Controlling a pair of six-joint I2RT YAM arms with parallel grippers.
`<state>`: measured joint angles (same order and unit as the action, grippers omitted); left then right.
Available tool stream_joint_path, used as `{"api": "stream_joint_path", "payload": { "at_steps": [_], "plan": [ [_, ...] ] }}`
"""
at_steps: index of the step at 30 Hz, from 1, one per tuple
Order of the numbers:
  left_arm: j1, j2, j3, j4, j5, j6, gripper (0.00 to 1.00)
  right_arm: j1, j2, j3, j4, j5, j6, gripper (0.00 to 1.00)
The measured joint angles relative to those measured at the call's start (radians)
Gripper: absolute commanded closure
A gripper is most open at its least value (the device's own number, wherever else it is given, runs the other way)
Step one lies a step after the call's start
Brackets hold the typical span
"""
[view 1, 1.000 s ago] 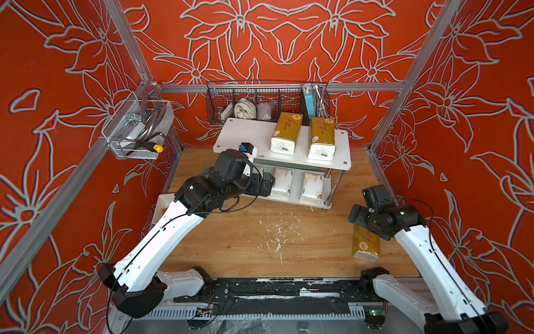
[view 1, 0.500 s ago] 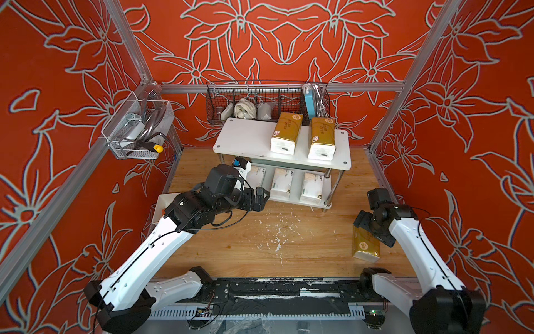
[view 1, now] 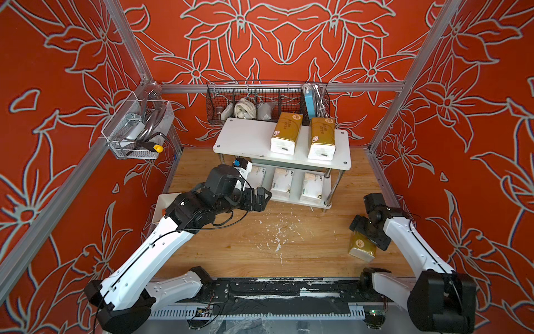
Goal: Place the tissue boxes on the shelf by color
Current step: Pick up the box of tissues from the center of the board.
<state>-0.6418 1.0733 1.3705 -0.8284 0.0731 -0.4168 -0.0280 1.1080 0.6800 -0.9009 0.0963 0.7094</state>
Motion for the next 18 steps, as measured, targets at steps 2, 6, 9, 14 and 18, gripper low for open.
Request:
{"api": "stream_joint_path", "payload": {
  "at_steps": [2,6,9,14,18],
  "plan": [
    [0.0,-0.003,-0.008,0.006,0.001,-0.003,0.01,0.0,-0.002,-0.016,0.012,-0.02,-0.002,0.07],
    [0.0,-0.009,-0.031,0.008,0.004,-0.008,0.01,0.0,-0.032,-0.041,0.024,-0.063,-0.005,0.14],
    [-0.001,-0.02,-0.055,0.008,0.004,-0.011,0.01,0.0,-0.09,-0.06,0.022,-0.102,-0.005,0.19],
    [-0.001,-0.049,-0.101,0.007,0.003,-0.014,0.01,0.0,-0.216,-0.074,0.007,-0.186,0.015,0.26],
    [-0.001,-0.076,-0.149,0.007,-0.009,-0.021,0.01,0.019,-0.298,-0.079,-0.018,-0.255,0.052,0.28]
  ]
}}
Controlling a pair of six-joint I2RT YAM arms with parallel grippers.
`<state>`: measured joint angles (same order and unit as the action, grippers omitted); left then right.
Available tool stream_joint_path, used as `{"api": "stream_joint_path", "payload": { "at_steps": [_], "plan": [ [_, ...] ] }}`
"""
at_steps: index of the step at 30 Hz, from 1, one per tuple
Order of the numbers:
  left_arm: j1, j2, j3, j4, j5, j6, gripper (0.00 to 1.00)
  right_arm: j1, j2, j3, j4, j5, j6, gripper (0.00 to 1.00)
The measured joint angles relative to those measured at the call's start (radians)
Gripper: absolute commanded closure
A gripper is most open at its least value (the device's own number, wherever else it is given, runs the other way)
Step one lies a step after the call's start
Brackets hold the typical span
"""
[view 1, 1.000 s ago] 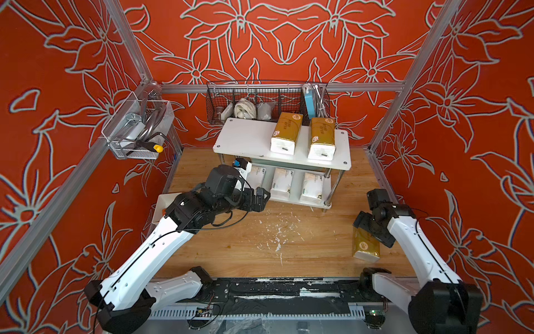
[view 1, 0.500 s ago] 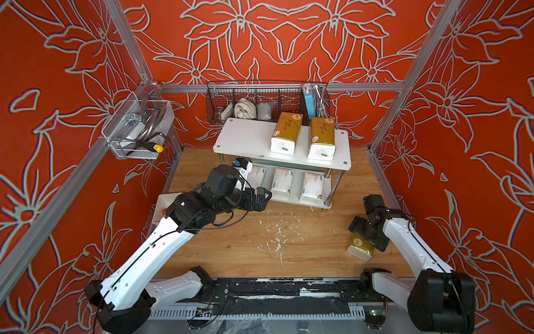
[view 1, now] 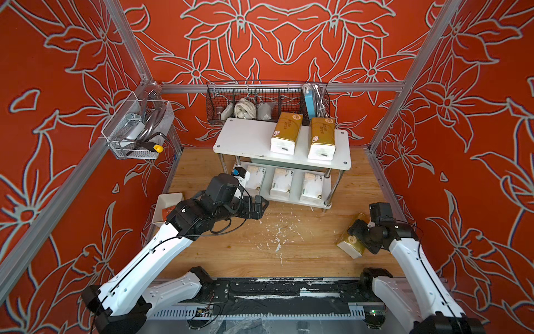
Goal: Place the tissue boxes on the shelf by color
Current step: Pick up the box of tissues from the center of the board.
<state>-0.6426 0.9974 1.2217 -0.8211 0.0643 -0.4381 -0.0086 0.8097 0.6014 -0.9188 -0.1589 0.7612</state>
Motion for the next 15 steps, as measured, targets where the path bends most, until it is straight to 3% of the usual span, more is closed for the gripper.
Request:
{"api": "stream_joint_path", "payload": {
  "at_steps": [5,11,15],
  "plan": [
    [0.0,-0.036,-0.06,0.002,-0.028,-0.019,0.01,0.118,-0.068,-0.001,-0.029,-0.043,0.087,0.28],
    [0.0,-0.053,-0.117,0.01,-0.074,-0.047,0.01,0.398,-0.064,0.0,-0.014,-0.032,0.255,0.27],
    [0.0,-0.053,-0.148,0.022,-0.103,-0.063,0.01,0.592,0.02,0.027,0.025,0.023,0.364,0.26]
  ]
}}
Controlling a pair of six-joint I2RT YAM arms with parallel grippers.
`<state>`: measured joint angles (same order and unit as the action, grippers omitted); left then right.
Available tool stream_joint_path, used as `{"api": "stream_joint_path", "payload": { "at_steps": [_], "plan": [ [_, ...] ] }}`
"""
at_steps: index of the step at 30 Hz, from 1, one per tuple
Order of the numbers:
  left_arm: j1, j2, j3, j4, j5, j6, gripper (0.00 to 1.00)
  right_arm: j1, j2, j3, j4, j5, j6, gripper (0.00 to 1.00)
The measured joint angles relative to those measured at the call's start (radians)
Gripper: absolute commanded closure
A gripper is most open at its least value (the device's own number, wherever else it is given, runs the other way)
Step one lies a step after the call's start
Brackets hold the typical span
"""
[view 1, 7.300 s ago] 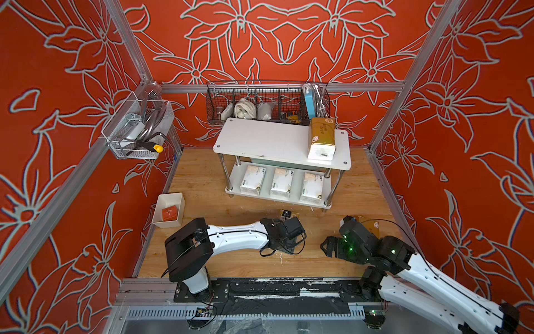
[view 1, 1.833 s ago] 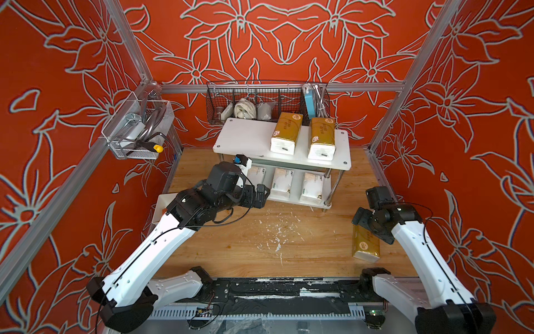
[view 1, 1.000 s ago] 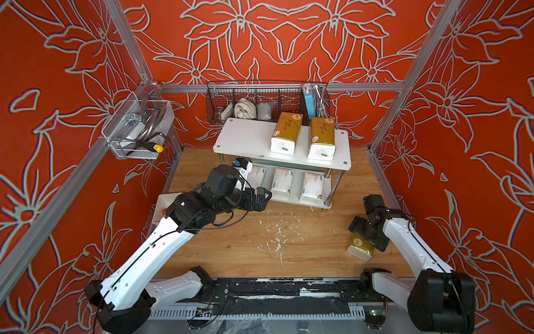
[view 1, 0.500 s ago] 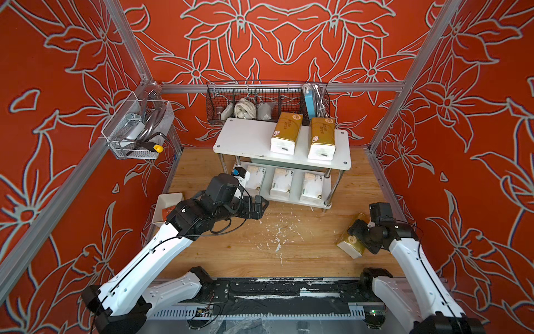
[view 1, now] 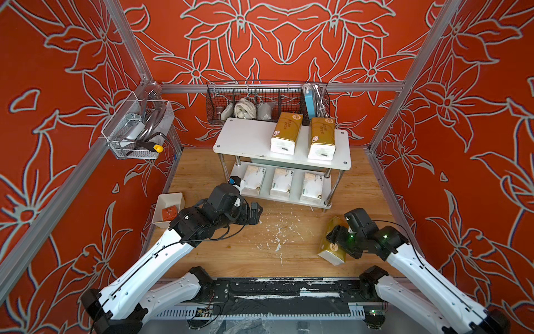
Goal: Place the tissue boxes on the shelf by color
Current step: Pick up the box of tissues from the center of the board.
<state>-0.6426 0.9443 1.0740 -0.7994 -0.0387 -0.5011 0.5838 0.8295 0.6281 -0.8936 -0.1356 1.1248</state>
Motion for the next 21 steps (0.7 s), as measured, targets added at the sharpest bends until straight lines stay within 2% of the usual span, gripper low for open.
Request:
{"api": "stream_joint_path", "payload": {
  "at_steps": [4,9,15,21],
  "plan": [
    [0.0,0.0,-0.013,0.001,-0.024,-0.014,0.01,0.173,0.167,0.091,0.067,0.078,0.079,0.24],
    [0.0,-0.003,-0.023,0.002,-0.051,-0.024,0.01,0.315,0.404,0.248,0.157,0.148,0.135,0.22],
    [0.0,-0.014,-0.024,0.001,-0.077,-0.032,0.01,0.403,0.628,0.401,0.227,0.208,0.174,0.2],
    [0.0,-0.019,-0.024,0.0,-0.091,-0.036,0.01,0.425,0.764,0.478,0.259,0.214,0.192,0.15]
  ]
}}
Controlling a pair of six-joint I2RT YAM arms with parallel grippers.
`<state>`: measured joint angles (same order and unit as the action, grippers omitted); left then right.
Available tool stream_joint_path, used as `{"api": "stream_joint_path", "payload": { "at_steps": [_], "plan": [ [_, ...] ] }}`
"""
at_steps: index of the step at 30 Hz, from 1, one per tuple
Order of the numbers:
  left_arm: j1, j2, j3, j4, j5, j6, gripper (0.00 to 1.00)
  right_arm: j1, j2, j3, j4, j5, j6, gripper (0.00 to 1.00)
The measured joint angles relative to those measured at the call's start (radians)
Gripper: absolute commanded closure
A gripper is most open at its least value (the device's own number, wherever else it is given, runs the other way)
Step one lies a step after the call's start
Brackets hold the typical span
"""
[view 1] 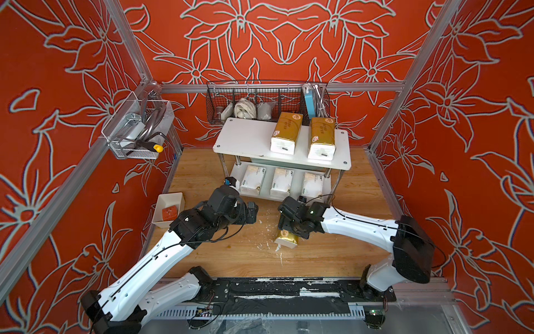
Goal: Place the tissue boxes on the shelf by color
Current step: Pick up the box of tissues from the center of the board.
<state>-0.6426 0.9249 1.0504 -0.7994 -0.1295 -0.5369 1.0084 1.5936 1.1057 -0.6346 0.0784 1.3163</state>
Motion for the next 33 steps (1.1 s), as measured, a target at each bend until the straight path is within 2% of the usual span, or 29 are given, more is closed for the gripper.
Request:
{"api": "stream_joint_path", "payload": {
  "at_steps": [8,12,16,19,27,33],
  "plan": [
    [0.0,0.0,0.0,-0.007,-0.005,0.0,0.01,0.003,0.086,0.113,-0.006,-0.001,-0.027,0.01],
    [0.0,0.0,0.0,-0.016,-0.007,0.0,0.01,0.006,0.096,0.186,-0.02,-0.008,-0.069,0.01],
    [0.0,0.0,0.0,-0.031,-0.007,-0.005,0.01,0.006,0.071,0.191,-0.024,-0.015,-0.092,0.01],
    [0.0,-0.001,0.0,-0.037,-0.002,-0.019,0.01,0.006,0.003,0.146,-0.029,-0.016,-0.099,0.01],
    [-0.007,-0.001,-0.04,-0.024,0.075,-0.132,0.01,0.004,-0.31,-0.042,-0.05,0.019,-0.105,0.01],
    [-0.086,0.077,-0.106,0.019,0.097,-0.249,0.01,-0.043,-0.49,-0.196,-0.095,0.041,-0.114,0.01]
  ]
}}
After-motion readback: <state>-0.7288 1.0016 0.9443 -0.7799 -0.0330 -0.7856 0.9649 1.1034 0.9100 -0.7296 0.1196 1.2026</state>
